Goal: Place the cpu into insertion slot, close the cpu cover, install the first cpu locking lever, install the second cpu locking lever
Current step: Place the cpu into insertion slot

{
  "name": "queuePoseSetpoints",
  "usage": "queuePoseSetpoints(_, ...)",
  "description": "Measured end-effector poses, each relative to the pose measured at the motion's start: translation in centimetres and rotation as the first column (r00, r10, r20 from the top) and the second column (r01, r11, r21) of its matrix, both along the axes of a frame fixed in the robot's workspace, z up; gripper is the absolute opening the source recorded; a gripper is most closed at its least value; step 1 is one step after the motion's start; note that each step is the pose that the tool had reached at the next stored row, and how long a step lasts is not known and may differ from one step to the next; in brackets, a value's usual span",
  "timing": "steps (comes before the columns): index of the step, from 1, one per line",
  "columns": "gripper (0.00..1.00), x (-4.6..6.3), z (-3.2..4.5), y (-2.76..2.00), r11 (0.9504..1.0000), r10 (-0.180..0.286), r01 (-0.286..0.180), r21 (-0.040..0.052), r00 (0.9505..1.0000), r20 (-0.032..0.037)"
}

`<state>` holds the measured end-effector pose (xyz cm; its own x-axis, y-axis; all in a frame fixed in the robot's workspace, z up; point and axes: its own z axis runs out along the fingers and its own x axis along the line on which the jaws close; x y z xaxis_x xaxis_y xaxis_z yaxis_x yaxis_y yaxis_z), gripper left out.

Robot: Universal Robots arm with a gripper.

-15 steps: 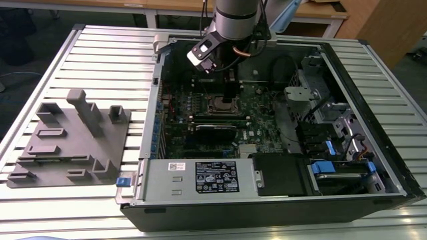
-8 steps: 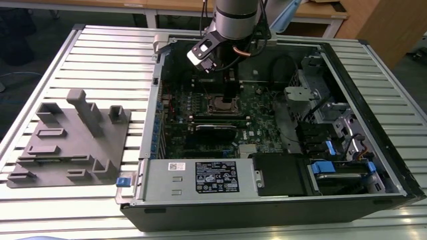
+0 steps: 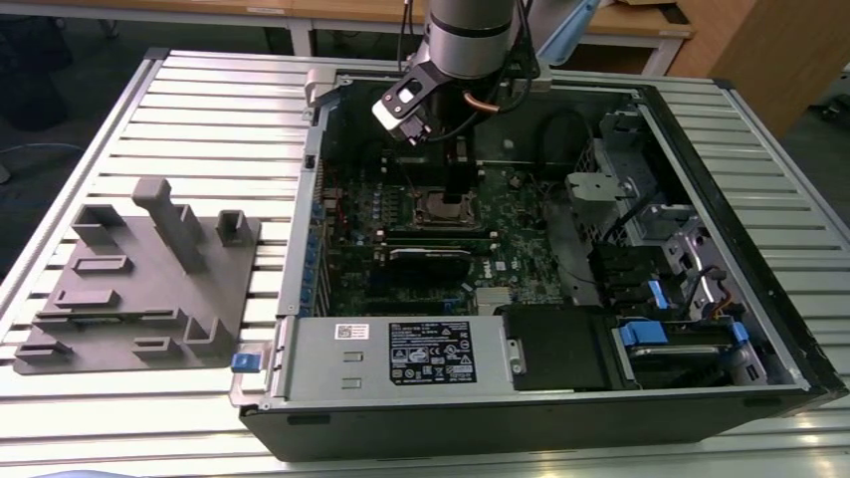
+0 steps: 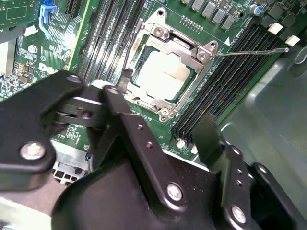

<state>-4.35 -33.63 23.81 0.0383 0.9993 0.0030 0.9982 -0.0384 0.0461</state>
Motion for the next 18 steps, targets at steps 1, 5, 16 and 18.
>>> queuePoseSetpoints(1,0.8,0.0,0.0,0.0,1.0,0.0,0.0,0.0,1.0,0.0)
queuePoseSetpoints(5,0.61,0.0,0.01,0.0,1.0,0.0,0.0,0.0,1.0,-0.0001)
queuePoseSetpoints(16,0.15,0.0,0.03,0.0,1.0,0.0,0.0,0.0,1.0,0.0)
queuePoseSetpoints(18,0.11,0.0,0.03,0.0,1.0,0.0,0.0,0.0,1.0,0.0)
